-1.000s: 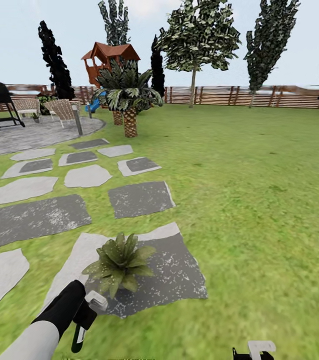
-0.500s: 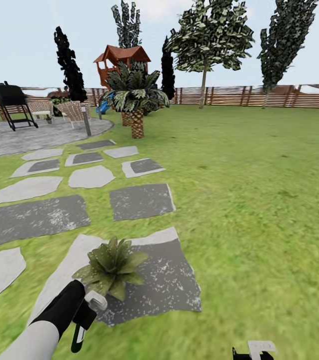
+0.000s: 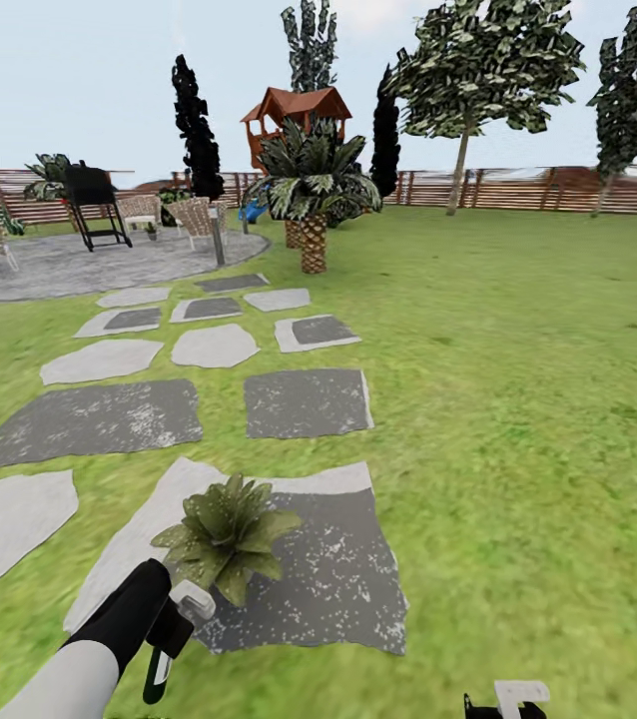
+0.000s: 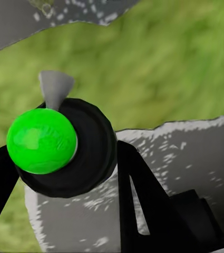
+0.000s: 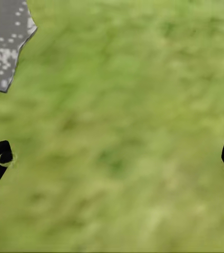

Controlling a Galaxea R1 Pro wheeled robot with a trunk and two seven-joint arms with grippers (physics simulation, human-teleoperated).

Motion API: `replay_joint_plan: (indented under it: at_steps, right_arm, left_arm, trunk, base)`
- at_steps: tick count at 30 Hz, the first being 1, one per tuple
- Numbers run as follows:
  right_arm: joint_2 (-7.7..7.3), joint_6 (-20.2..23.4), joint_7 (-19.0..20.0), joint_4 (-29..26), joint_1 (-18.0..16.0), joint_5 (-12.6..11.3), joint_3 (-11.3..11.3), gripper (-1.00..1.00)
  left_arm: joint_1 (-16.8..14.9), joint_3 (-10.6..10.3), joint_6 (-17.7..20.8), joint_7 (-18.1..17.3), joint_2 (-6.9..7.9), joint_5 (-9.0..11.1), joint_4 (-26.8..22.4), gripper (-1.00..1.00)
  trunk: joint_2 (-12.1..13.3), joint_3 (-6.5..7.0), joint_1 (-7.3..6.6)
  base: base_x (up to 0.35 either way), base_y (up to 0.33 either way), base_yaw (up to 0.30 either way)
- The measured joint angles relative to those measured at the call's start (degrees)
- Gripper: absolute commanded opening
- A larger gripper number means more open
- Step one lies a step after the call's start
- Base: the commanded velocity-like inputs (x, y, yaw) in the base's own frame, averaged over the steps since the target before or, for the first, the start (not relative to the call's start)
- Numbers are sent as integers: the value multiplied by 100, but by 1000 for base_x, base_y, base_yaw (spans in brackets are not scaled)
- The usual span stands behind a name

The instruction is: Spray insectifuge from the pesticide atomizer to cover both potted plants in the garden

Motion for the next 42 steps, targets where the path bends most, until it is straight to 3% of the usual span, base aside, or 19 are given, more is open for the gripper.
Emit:
replay_joint_plan:
  at_steps: [11, 21, 27, 33, 37, 42]
  right_arm:
    - [0, 0, 8, -3, 1, -5, 0, 100]
    - [8, 4, 9, 2, 0, 1, 0, 100]
    - [9, 3, 8, -2, 1, 0, -1, 100]
    - [9, 3, 9, -3, 1, 1, 0, 100]
    - [9, 2, 9, -3, 1, 0, -1, 100]
    - [-3, 0, 10, -2, 2, -2, -1, 100]
  left_arm:
    - [-1, -7, -1, 7, -15, 17, 1, -100]
    - [0, 1, 4, 11, 2, 5, -8, -100]
    - [-1, 2, 18, 25, 21, 7, 1, -100]
    - [-1, 10, 22, 30, 1, 29, -9, -100]
    - [-3, 5, 22, 20, -23, 308, -26, -100]
    - [-7, 6, 19, 17, -46, 415, -18, -100]
  trunk:
    - [0, 0, 1]
    - [0, 0, 3]
    - [0, 0, 1]
    - [0, 0, -2]
    - [0, 0, 1]
    - [0, 0, 1]
  base:
    - [144, -243, 112]
    - [-113, -244, 270]
    - [-38, -40, 278]
    - [289, -1, 278]
    - [90, 0, 278]
    - [6, 0, 112]
